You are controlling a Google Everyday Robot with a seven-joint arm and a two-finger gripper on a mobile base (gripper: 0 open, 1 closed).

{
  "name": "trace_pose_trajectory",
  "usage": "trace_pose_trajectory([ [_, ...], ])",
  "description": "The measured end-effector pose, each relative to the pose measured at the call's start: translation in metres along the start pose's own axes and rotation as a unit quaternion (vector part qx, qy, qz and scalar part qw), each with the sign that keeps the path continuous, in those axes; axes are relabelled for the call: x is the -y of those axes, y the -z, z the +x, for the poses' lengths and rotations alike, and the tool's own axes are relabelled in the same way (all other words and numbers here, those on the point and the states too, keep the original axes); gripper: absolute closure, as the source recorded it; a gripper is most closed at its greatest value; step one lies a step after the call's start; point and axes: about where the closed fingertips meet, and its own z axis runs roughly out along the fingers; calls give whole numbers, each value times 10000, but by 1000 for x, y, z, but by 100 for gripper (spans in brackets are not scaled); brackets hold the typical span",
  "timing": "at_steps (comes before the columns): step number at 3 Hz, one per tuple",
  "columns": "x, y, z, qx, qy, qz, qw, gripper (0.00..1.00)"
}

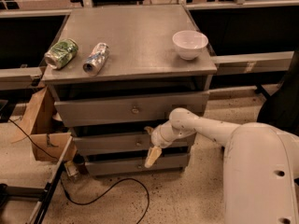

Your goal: Open middle drawer

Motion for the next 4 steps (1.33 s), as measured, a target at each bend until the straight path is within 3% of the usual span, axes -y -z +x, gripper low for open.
trace_pose_trajectory([
  [1, -3, -11, -1, -100, 24, -95, 9999, 18],
  [4, 2, 2, -10, -146, 27, -101, 9998, 89],
])
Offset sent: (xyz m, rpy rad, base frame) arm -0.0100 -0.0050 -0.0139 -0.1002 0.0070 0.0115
